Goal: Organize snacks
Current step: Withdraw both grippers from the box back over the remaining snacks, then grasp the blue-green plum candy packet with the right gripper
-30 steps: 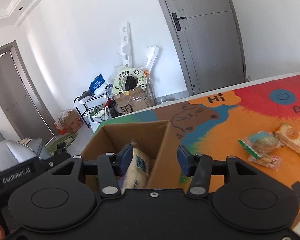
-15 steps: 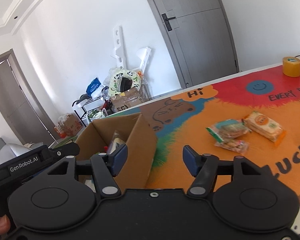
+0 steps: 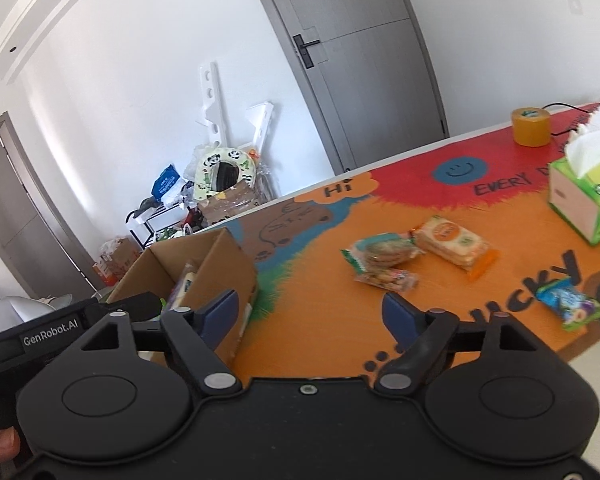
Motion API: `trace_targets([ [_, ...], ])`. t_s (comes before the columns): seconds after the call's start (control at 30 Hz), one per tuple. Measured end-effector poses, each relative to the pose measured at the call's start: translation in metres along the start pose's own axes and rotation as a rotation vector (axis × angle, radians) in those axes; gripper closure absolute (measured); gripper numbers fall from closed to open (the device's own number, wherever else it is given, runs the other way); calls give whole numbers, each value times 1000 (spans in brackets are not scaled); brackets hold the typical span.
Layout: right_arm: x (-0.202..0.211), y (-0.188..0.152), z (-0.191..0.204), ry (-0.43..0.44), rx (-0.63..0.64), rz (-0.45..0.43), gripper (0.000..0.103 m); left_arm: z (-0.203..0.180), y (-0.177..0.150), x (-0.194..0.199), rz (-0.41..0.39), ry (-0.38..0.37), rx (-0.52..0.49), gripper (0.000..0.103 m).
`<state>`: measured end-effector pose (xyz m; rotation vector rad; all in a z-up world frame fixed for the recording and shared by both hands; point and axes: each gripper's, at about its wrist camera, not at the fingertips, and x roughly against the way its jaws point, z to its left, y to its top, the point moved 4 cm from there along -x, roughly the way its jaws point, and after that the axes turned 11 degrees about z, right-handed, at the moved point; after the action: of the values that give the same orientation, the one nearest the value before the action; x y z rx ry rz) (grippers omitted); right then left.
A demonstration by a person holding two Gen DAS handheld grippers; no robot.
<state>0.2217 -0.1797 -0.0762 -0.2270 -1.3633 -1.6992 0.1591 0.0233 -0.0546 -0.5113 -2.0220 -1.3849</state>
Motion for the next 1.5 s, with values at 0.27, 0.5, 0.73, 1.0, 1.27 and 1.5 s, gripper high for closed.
trace_targets([
  [0.27, 14, 0, -33, -22, -54, -16, 19, -29, -1, -5, 16, -19, -39, 10],
  [0.5, 21, 15, -57, -43, -80, -41, 19, -59, 18, -17, 20, -63, -80, 10],
  [0.73, 14, 34, -76, -75, -73, -37, 22, -81, 29, -39, 44, -71, -94, 10],
  [1.0, 6, 53, -92, -93, -79, -34, 27, -87, 35, -70, 84, -66, -62, 12],
  [1.27, 2, 62, -115, -73, -118, -44, 34, -97, 31, -98, 112, -43, -43, 13],
  [1.5, -6, 53, -143, -117, -166, -10, 36, -113, 23, -125, 152, -29, -43, 15],
])
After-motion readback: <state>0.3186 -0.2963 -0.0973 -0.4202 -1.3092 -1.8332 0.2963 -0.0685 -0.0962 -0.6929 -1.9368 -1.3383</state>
